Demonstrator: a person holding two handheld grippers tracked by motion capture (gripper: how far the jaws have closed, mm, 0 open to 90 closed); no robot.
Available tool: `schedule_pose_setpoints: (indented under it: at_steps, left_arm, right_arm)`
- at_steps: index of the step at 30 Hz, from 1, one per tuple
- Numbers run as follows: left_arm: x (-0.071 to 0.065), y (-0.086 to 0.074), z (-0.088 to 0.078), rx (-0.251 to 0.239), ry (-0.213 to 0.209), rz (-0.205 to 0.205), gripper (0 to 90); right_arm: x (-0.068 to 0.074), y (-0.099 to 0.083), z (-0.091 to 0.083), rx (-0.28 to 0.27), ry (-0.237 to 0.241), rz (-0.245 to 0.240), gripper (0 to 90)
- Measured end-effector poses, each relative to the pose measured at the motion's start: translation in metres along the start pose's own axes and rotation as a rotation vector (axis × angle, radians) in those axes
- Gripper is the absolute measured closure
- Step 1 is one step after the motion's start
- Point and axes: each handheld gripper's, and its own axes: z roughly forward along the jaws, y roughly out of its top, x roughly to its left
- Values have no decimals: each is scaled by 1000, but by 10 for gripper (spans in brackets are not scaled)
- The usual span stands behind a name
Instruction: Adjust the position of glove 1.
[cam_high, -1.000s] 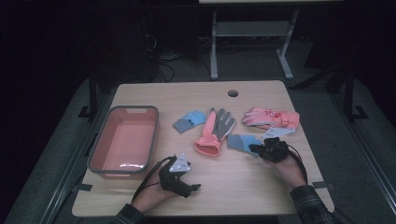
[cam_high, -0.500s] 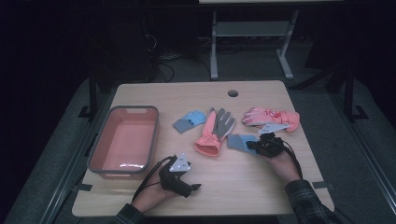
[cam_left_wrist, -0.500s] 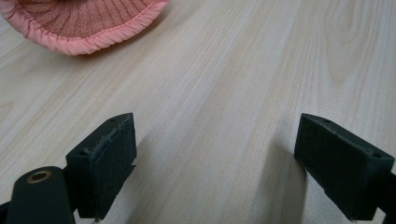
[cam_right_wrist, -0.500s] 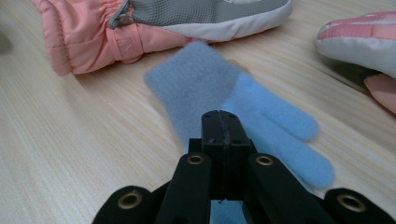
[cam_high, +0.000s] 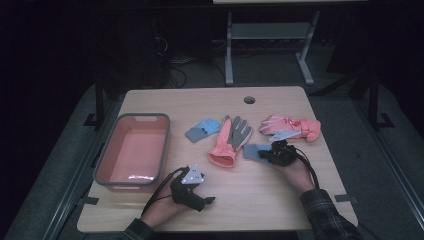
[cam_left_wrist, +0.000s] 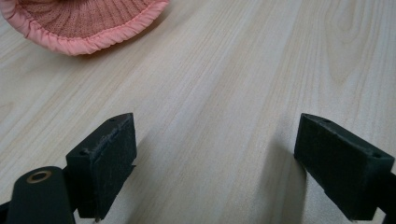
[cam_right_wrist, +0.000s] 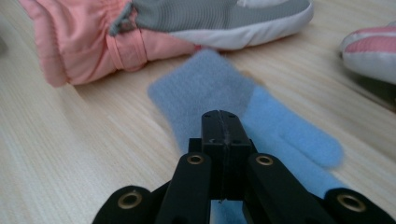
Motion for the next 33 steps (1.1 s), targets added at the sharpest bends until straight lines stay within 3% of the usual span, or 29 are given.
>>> schedule_pose_setpoints:
  at_steps: [11, 18, 28, 33]
  left_arm:
    - [0, 0, 0, -2, 0, -1, 123]
    - [0, 0, 0, -2, 2, 0, 123]
    - [0, 0, 0, -2, 4, -2, 123]
    - [0, 0, 0, -2, 4, -2, 123]
  right_arm:
    - [1, -6, -2, 42, 49, -4, 900]
    - [6, -12, -7, 52, 71, -34, 900]
    - [22, -20, -16, 82, 115, -84, 900]
    - [38, -23, -18, 100, 150, -111, 900]
